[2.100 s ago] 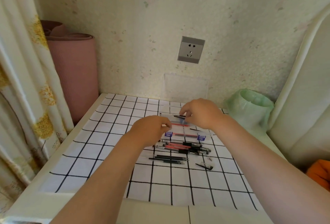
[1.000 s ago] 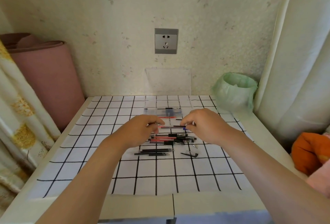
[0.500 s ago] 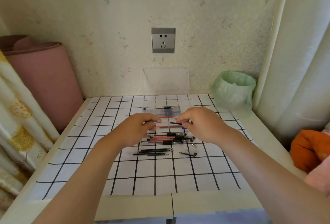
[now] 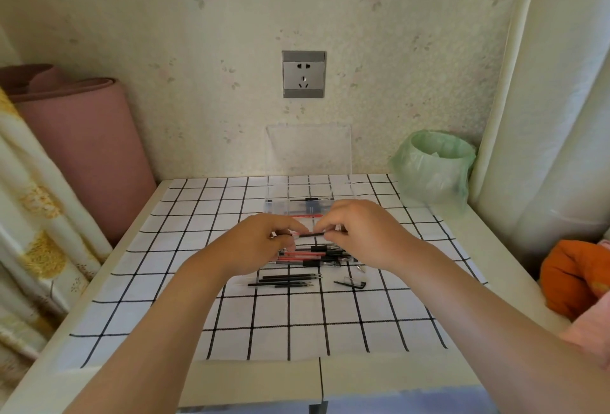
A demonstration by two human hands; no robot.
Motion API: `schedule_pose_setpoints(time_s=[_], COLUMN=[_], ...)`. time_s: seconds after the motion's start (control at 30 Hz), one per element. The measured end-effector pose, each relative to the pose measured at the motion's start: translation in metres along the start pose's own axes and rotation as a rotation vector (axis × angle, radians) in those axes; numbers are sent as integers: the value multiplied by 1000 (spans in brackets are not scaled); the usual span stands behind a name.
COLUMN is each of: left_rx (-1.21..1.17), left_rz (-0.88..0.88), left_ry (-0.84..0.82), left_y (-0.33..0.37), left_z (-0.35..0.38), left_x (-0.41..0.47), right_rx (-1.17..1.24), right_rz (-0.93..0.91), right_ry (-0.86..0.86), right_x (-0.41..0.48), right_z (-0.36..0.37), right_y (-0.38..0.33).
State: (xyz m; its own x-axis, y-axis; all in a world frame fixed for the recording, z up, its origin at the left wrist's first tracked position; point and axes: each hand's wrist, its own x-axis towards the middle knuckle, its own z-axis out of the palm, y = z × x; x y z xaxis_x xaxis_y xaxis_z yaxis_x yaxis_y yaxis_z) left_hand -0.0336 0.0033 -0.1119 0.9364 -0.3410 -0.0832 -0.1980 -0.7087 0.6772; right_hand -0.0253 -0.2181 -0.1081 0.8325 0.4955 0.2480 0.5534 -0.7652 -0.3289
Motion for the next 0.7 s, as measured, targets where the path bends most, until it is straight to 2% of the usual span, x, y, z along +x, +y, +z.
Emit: schedule_pose_setpoints(time_s=[0.27, 0.5, 0.63, 0.7], left_rx=[9, 42, 67, 55], left_rz=[0, 12, -37, -48], left_ry=[45, -12, -23, -41], left_y=[-2, 2, -4, -5], left_z=[-2, 10, 7, 7], left_x=[0, 2, 4, 4], right_rx=[-62, 80, 19, -7], right_rz=[68, 10, 125, 193], right_ry=[78, -88, -73, -130], right_x=[-1, -1, -3, -6], right_z=[-4, 7, -1, -8], right_y=[7, -1, 8, 11])
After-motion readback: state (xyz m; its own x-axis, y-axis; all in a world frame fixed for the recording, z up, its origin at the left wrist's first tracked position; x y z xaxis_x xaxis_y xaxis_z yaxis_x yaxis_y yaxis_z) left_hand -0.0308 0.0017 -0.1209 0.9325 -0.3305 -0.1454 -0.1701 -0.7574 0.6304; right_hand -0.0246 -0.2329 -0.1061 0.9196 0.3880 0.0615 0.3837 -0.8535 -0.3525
